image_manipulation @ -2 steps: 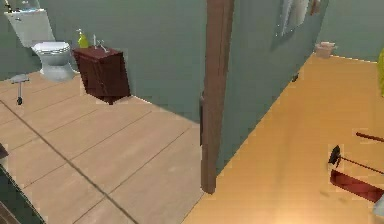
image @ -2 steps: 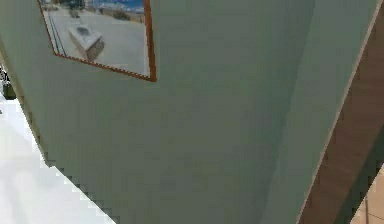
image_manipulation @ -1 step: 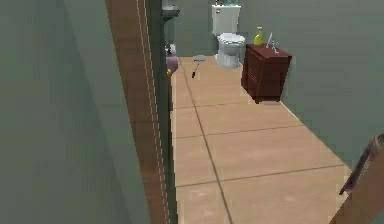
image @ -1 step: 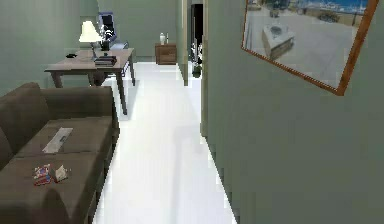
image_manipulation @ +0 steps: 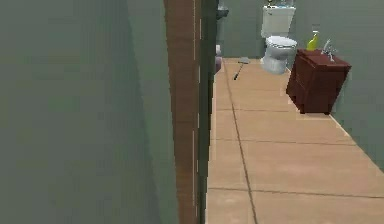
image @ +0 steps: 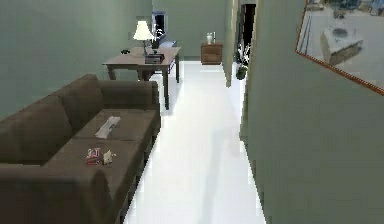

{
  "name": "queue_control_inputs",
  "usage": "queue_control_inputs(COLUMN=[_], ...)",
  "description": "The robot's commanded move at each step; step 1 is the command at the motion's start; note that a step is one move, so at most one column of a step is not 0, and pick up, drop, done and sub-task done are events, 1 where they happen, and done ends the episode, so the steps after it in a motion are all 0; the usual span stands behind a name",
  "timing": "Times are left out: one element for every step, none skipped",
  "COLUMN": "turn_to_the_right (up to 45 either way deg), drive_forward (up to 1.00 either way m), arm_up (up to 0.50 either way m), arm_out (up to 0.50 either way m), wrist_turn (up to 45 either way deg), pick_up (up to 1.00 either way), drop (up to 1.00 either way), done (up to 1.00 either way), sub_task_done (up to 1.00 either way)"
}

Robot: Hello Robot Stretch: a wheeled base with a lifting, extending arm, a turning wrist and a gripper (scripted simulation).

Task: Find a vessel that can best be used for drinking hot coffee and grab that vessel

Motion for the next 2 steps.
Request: queue_control_inputs(turn_to_the_right=[0.0,0.0], drive_forward=[1.00,1.00], arm_up=[0.00,0.00], arm_out=[0.00,0.00], wrist_turn=[0.0,0.0], pick_up=[0.00,0.00], drop=[0.00,0.00], done=[0.00,0.00], sub_task_done=[0.00,0.00])
